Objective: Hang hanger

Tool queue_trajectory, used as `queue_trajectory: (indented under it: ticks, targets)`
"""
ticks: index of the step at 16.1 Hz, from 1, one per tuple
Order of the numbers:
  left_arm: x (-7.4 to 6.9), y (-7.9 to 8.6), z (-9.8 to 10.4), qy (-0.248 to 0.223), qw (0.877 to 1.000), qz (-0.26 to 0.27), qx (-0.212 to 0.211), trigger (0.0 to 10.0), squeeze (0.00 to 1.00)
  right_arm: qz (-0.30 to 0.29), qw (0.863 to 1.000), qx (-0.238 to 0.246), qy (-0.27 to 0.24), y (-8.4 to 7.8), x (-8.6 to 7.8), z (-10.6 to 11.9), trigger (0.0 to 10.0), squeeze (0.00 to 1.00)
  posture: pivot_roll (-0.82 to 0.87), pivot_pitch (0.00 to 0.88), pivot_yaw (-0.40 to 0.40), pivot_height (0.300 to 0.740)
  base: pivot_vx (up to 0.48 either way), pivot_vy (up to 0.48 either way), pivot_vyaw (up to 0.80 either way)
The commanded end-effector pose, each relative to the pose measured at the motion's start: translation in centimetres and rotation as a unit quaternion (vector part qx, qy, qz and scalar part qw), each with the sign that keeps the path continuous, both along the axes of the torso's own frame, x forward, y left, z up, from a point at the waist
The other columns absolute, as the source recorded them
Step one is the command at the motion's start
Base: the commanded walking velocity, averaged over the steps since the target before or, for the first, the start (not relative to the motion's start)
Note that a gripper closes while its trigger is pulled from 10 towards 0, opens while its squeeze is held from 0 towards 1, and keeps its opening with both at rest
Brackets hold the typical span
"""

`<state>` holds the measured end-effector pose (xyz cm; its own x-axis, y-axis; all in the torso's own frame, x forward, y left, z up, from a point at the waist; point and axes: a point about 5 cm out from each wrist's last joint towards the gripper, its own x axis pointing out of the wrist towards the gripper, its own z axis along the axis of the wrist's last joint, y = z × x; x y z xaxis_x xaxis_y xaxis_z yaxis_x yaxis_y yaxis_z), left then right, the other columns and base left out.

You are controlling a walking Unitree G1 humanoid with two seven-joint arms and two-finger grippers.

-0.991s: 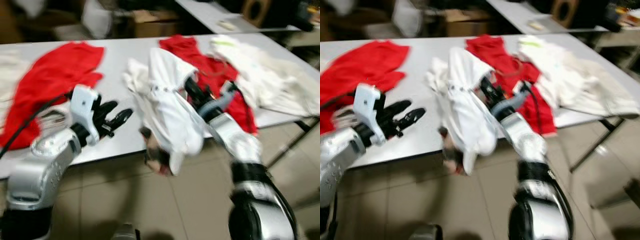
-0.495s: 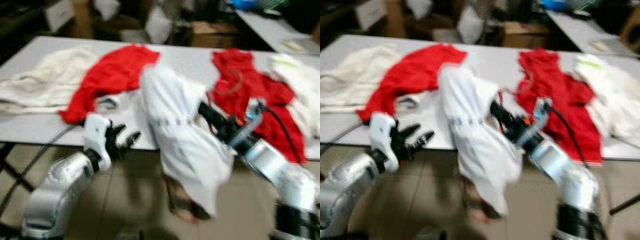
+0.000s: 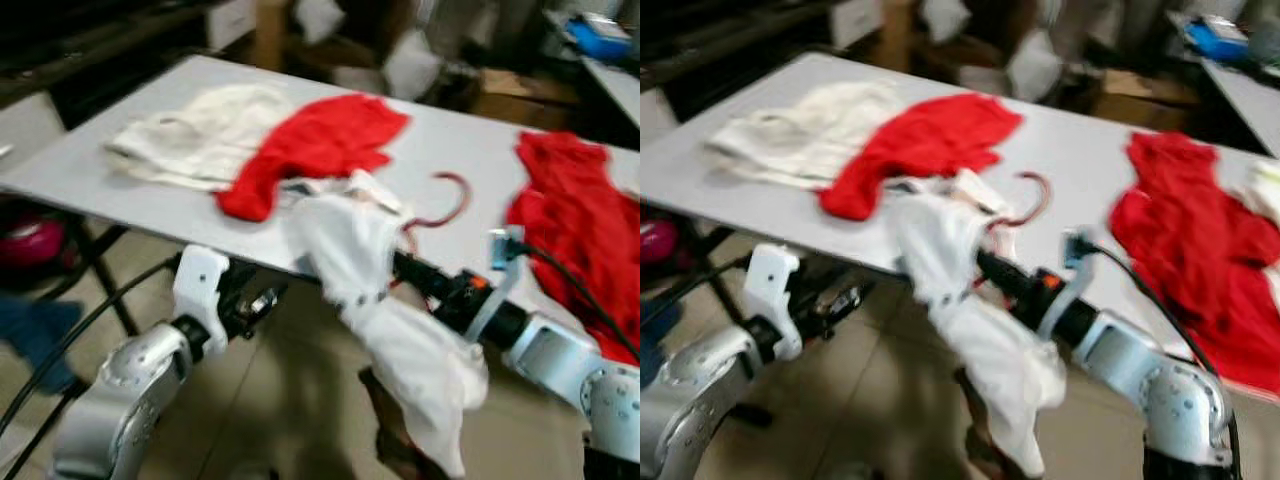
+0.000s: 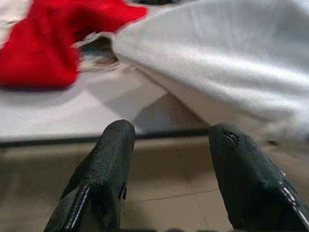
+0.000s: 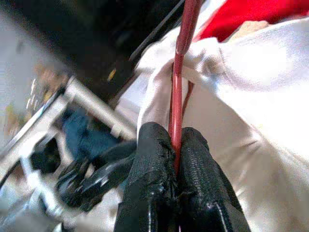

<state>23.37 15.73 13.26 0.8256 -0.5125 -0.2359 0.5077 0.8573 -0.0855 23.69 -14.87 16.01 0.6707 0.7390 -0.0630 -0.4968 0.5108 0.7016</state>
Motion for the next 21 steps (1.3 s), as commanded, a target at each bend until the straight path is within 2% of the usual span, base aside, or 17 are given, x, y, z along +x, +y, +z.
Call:
queue_trajectory:
  ticks: [1,7,9,15,21]
  targets:
    - [-0.2,-0.6,0.4,-0.007,1.0,-0.008,-0.004,10.0,0.0,-0.001,1.0,-0.024,-0.002,-0.4,-0.4,0.2,10.0,0.0,-0.01,0.0,-0.076,0.74,0.0,0.0,0.8]
    - [-0.6,-0.6,-0.1,0.006,1.0,0.013,-0.006,10.0,0.0,0.004,0.998,-0.061,-0.018,-0.9,-0.8,0.2,10.0,0.0,0.0,0.0,-0.083,0.74,0.0,0.0,0.8]
    - [-0.2,-0.5,-0.1,-0.005,1.0,0.006,0.002,10.0,0.0,0.005,0.996,-0.085,-0.018,-0.8,-0.9,-0.1,10.0,0.0,-0.01,0.0,-0.074,0.74,0.0,0.0,0.8]
    - [0.6,-1.6,0.1,-0.022,1.0,-0.015,0.011,10.0,0.0,-0.012,0.994,-0.103,-0.019,-1.0,-1.6,-0.5,10.0,0.0,-0.04,0.0,-0.037,0.74,0.0,0.0,0.8]
    - [1.0,-0.8,-0.1,-0.019,1.0,-0.013,0.021,10.0,0.0,-0.045,0.989,-0.135,-0.027,-1.1,-1.5,-1.2,10.0,0.0,-0.06,0.0,0.01,0.74,0.0,0.0,0.8]
